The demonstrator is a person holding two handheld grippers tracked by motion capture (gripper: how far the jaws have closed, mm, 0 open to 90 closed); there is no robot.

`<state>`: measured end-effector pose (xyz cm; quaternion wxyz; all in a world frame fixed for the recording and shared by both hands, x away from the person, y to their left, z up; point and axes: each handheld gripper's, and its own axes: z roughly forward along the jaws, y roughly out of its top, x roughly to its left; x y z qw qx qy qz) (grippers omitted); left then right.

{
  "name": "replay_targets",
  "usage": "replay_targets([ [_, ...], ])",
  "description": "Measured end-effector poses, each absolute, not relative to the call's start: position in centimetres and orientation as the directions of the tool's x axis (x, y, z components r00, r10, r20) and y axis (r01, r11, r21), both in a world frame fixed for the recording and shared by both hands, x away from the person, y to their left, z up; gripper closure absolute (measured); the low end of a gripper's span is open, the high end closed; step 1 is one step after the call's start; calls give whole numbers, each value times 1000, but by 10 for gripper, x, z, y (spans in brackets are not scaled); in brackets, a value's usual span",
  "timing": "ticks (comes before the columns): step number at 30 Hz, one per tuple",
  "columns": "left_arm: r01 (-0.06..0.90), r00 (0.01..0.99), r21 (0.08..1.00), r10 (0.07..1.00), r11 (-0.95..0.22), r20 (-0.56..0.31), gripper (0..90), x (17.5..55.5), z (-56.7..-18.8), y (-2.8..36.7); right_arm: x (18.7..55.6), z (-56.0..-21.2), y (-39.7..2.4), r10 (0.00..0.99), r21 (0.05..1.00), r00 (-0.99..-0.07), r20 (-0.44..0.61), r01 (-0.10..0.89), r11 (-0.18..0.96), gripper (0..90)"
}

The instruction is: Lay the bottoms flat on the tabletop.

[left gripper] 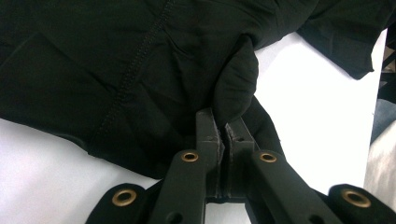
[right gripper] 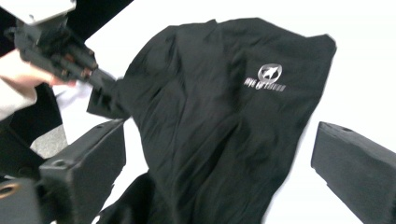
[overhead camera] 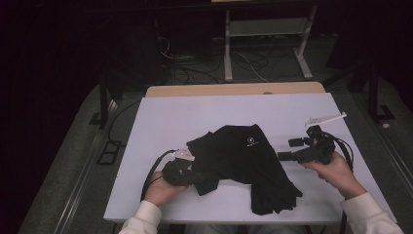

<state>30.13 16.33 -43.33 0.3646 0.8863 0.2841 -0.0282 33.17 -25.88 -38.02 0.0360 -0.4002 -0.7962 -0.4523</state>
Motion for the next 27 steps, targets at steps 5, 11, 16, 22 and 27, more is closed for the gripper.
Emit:
replay_targets([
  [5, 523, 838, 633, 482, -571, -257, 863, 302, -433, 163, 350, -363, -254, 617, 702, -686, 385, 652, 287, 8],
  [11, 518, 839, 647, 478, -559, -259, 863, 303, -430, 164, 374, -352, -244, 638, 711, -689, 343, 634, 303, 8],
  [16, 518, 839, 676, 465, -524, -282, 866, 304, -417, 164, 394, -358, -235, 663, 694, -674, 325, 647, 317, 12],
  [22, 478, 858, 722, 443, -501, -260, 866, 304, -403, 157, 416, -381, -226, 684, 668, -652, 327, 671, 320, 57],
  [27, 460, 867, 736, 431, -498, -250, 865, 304, -400, 152, 433, -403, -220, 697, 654, -623, 355, 698, 291, 119],
])
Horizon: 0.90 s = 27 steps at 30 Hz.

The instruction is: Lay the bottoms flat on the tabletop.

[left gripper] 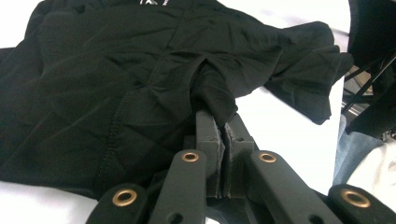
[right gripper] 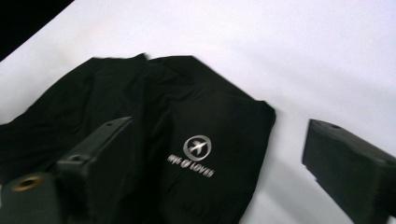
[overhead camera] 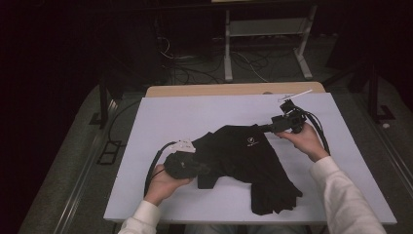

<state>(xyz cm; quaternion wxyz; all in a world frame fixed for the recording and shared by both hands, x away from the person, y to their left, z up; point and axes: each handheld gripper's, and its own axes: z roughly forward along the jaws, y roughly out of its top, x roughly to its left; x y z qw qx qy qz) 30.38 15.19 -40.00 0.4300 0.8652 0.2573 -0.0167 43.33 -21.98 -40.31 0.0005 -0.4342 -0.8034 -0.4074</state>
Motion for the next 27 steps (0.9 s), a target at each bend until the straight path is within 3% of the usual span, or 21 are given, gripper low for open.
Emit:
replay_targets([
  [12, 440, 877, 771, 406, -461, -257, 865, 307, -395, 148, 453, -443, -213, 716, 597, -582, 385, 749, 288, 314],
  [15, 437, 881, 763, 398, -476, -256, 865, 307, -398, 144, 455, -452, -206, 724, 590, -577, 380, 753, 291, 455],
  [20, 434, 882, 759, 400, -485, -249, 864, 307, -399, 141, 457, -455, -202, 718, 582, -577, 390, 759, 293, 839],
  [27, 425, 885, 757, 403, -496, -233, 864, 306, -399, 135, 451, -429, -224, 711, 601, -565, 418, 759, 249, 858],
])
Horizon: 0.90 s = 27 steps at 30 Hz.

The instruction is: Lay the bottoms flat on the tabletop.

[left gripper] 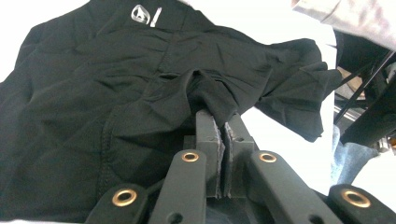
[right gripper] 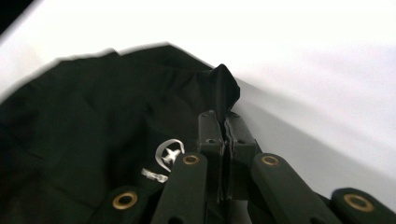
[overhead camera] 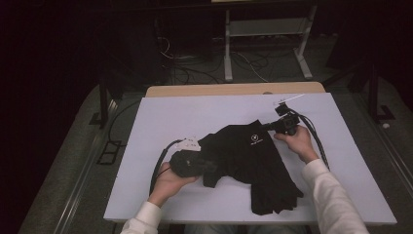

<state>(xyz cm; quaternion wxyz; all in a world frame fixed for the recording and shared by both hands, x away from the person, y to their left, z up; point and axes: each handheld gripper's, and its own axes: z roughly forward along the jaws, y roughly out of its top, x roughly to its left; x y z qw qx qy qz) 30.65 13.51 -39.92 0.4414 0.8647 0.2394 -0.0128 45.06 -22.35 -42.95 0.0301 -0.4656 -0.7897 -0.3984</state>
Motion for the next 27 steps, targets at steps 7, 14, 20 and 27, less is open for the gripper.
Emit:
replay_targets([
  [7, 379, 902, 744, 398, -550, -166, 864, 309, -388, 117, 432, -391, -254, 732, 653, -554, 396, 730, 199, 858],
  [14, 384, 902, 749, 392, -540, -180, 834, 322, -384, 91, 417, -386, -284, 821, 703, -465, 331, 702, 115, 859],
  [20, 457, 871, 652, 453, -604, -191, 617, 321, -413, 83, 409, -430, -316, 870, 637, -346, 351, 769, 50, 859],
  [27, 565, 793, 686, 532, -458, -297, 430, 339, -398, 112, 402, -443, -334, 869, 626, -309, 387, 780, -2, 859],
])
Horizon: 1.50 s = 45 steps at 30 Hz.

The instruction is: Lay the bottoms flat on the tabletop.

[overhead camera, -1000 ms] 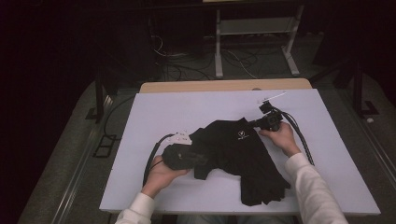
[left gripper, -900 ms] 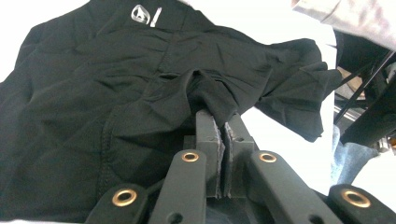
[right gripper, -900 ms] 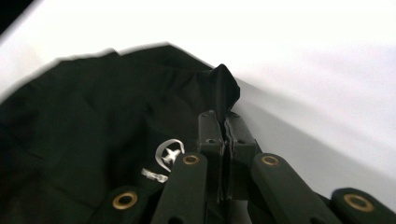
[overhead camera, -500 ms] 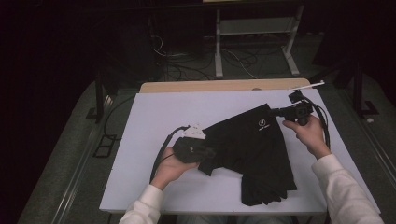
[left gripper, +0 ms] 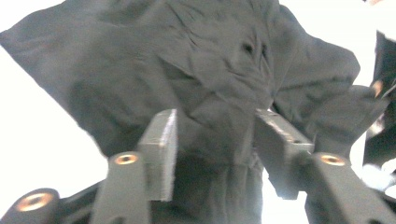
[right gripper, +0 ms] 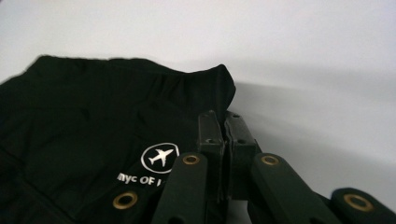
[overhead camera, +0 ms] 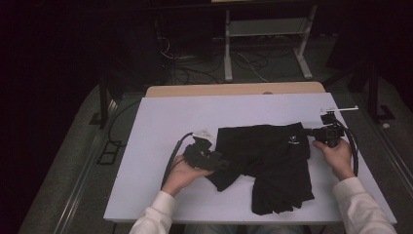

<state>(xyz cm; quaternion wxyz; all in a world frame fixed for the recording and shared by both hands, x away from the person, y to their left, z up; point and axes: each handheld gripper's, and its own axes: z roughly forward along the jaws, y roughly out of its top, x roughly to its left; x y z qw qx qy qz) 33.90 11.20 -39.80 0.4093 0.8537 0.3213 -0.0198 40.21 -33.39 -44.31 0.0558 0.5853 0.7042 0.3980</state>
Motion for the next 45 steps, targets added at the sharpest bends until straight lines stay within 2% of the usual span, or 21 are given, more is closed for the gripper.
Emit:
replay_targets([
  [2, 600, 752, 691, 578, -403, -316, 382, 351, -397, 118, 402, -445, -336, 866, 627, -305, 396, 779, -13, 859],
  [7, 680, 641, 678, 673, -277, -368, 377, 396, -408, 128, 403, -449, -339, 870, 621, -296, 394, 783, -14, 859],
  [11, 727, 575, 660, 696, -191, -431, 374, 423, -422, 126, 404, -452, -340, 868, 617, -297, 399, 787, -14, 858],
  [16, 758, 542, 616, 733, -215, -412, 347, 436, -437, 113, 404, -451, -341, 860, 622, -299, 412, 782, -26, 859],
  [22, 793, 534, 561, 711, -235, -458, 357, 434, -447, 105, 403, -450, -340, 857, 628, -306, 414, 778, -26, 857],
  [24, 813, 523, 537, 689, -225, -503, 399, 435, -448, 104, 403, -450, -340, 856, 629, -308, 414, 777, -25, 857],
  [26, 814, 526, 531, 686, -236, -503, 486, 434, -450, 102, 403, -450, -339, 855, 630, -310, 416, 776, -25, 857],
  [31, 819, 530, 522, 664, -239, -528, 824, 437, -458, 97, 404, -450, -338, 847, 630, -319, 425, 776, -24, 857],
  [32, 823, 521, 524, 662, -221, -539, 841, 437, -459, 97, 404, -450, -337, 846, 629, -320, 427, 777, -23, 857],
  [38, 767, 548, 613, 690, -189, -473, 865, 432, -451, 107, 408, -452, -334, 821, 624, -337, 460, 781, -29, 858],
  [45, 680, 548, 724, 737, -116, -395, 869, 429, -412, 142, 427, -430, -318, 752, 656, -399, 524, 753, -58, 858],
])
